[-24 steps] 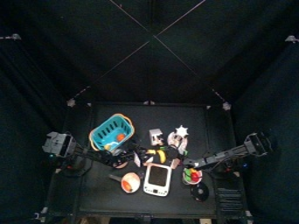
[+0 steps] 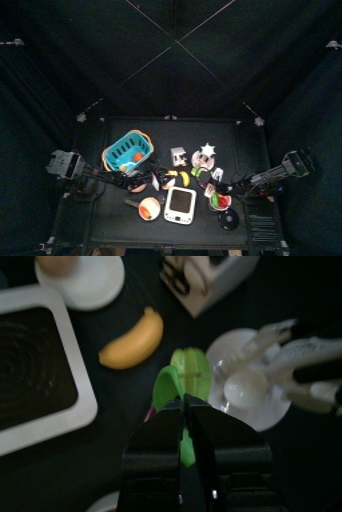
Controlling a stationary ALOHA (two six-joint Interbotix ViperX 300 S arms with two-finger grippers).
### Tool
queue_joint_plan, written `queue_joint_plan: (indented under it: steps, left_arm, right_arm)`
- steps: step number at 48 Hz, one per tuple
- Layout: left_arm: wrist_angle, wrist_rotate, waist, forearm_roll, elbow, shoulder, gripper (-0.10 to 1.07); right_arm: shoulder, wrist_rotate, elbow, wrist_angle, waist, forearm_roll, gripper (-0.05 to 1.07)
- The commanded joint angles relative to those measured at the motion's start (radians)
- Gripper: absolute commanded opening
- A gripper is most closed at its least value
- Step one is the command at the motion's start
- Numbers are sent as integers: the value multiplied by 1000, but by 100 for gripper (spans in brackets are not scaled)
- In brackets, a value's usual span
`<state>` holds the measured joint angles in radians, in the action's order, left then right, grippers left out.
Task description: Drop corn husk
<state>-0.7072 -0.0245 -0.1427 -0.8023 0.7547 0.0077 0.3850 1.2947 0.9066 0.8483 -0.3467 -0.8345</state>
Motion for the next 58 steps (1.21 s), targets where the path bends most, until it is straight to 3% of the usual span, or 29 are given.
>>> queue_joint_plan:
  steps: [1,11,25,31,58]
  left_arm:
    - [-3,-2,3,17,9,-51,70]
    - [-3,0,5,15,60,-103,70]
    - [-3,0,5,15,74,-120,70]
    - [-3,-2,5,17,74,-123,70]
    - [-3,0,6,26,114,-169,70]
  right_arm:
    - [17,-2,15,-2,9,87,45]
    - [17,-2,64,2,46,164,48]
    - [18,-17,106,-5,114,141,83]
    - [18,-17,98,-5,114,126,93]
    - [38,-15,87,-5,109,104,94]
